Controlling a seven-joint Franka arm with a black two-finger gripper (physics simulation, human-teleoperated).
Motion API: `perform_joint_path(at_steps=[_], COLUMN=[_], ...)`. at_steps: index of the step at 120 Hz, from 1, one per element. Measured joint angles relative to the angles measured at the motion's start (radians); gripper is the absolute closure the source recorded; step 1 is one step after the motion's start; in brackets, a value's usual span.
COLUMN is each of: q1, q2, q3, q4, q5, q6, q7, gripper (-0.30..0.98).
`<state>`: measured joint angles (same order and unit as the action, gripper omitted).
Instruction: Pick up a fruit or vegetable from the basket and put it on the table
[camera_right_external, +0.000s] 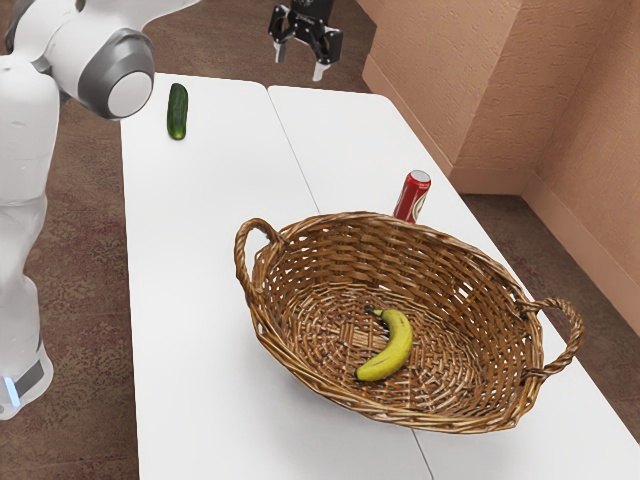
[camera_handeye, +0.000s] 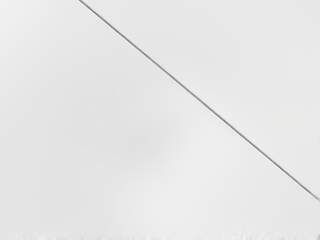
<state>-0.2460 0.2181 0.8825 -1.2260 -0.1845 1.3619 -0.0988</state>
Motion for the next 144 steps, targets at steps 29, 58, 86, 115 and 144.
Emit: perform_joint_path(at_steps=[29, 58, 86, 115, 144], q1=[0.001, -0.099, -0.2, -0.471, -0.469], q2=[-0.001, -0.057, 0.039, 0.011, 0.053], q3=[0.002, -0.041, -0.29, -0.322, -0.4], q4=[0.0, 0.183, 0.192, 0.174, 0.09], q5=[-0.015, 0.02, 0.051, 0.095, 0.048], q6=[-0.028, -0.044, -0.035, -0.025, -0.013], q7=[-0.04, -0.075, -0.258, -0.588, -0.964], gripper=[0.0, 0.0, 0.0, 0.0, 0.0])
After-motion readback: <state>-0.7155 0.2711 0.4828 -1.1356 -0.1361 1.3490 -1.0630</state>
